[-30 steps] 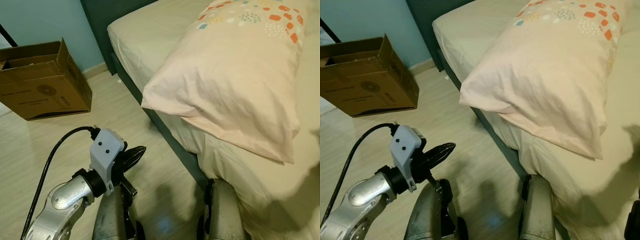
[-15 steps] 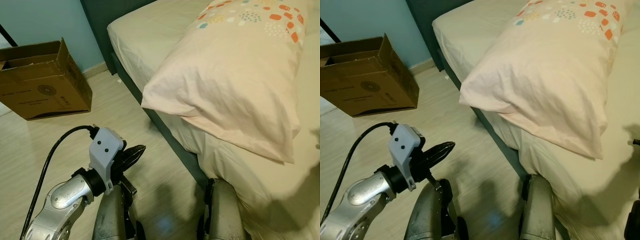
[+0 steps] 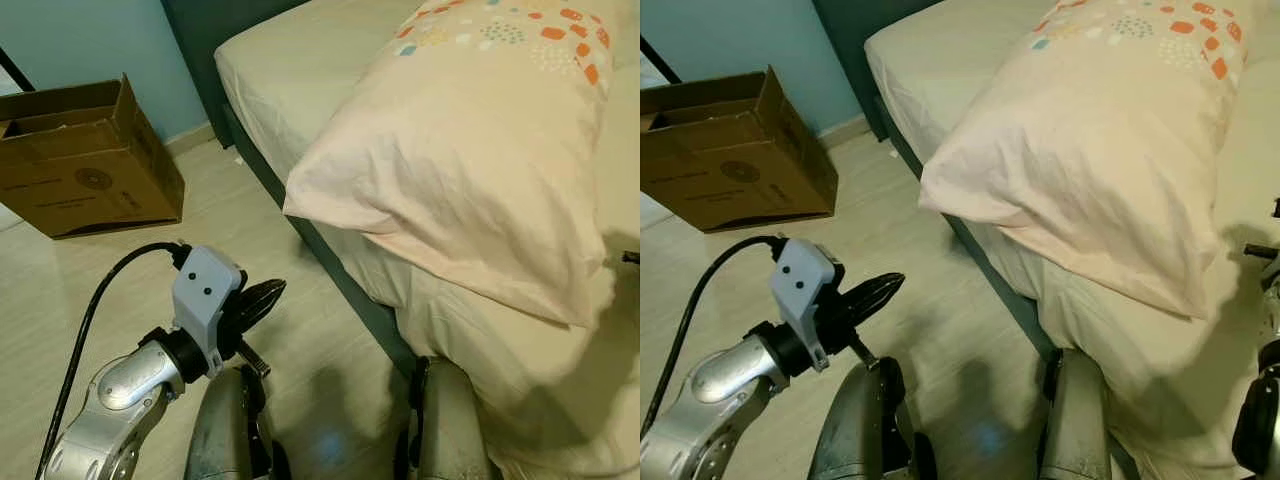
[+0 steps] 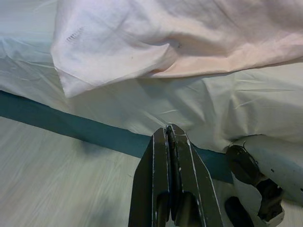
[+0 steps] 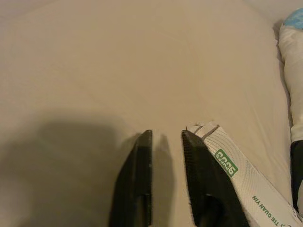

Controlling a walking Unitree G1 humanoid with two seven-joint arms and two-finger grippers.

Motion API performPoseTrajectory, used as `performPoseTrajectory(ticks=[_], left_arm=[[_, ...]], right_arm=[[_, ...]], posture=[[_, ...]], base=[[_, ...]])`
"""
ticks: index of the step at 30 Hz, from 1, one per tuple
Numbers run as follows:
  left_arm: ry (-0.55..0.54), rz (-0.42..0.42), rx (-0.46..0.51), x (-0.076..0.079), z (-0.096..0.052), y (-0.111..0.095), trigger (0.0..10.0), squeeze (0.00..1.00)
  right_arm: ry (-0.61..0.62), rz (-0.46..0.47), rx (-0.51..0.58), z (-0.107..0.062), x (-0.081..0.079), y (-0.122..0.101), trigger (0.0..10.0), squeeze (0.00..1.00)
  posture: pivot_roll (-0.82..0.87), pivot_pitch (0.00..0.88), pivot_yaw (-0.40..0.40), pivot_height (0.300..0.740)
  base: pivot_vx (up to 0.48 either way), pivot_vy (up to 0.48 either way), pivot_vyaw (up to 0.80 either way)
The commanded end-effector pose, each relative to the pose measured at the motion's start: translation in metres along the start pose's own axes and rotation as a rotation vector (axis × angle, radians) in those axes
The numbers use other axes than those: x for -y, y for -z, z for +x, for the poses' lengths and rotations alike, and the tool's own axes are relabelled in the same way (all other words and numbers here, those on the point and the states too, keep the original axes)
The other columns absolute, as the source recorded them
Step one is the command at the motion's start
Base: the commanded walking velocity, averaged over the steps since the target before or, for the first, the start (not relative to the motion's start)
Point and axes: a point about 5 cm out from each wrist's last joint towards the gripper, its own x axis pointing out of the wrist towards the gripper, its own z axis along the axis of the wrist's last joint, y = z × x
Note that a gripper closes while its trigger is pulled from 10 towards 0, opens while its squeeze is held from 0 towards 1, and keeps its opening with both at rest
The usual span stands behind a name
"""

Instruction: Clean up the room

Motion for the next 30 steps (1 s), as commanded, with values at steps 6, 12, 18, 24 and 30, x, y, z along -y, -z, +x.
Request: performPoseTrajectory(ticks=[6,12,18,24,30], left_arm=[[-0.005,-0.004,-0.027,0.0,-0.005,0.005,10.0,0.0],[0.003,-0.008,-0.029,0.002,-0.006,0.005,10.0,0.0],[0.009,-0.013,-0.031,0.003,-0.006,0.005,10.0,0.0],[0.015,-0.018,-0.035,0.005,-0.006,0.006,10.0,0.0],[0.022,-0.019,-0.045,0.007,-0.007,0.007,10.0,0.0]], right_arm=[[0.099,-0.058,-0.041,0.0,0.019,0.007,10.0,0.61],[0.175,-0.088,-0.096,-0.002,0.04,0.017,10.0,0.0],[0.23,-0.03,-0.122,-0.004,0.055,0.022,0.0,0.0],[0.256,-0.062,-0.141,-0.006,0.062,0.027,1.7,0.0],[0.226,-0.158,-0.232,-0.009,0.063,0.041,2.9,0.0]], posture=[[0.22,0.39,0.099,0.528],[0.22,0.394,0.106,0.528],[0.23,0.4,0.11,0.528],[0.23,0.404,0.114,0.528],[0.23,0.405,0.116,0.528]], base=[[0.0,0.0,0.0],[0.0,0.0,0.0],[0.0,0.0,0.0],[0.0,0.0,0.0],[0.0,0.0,0.0]])
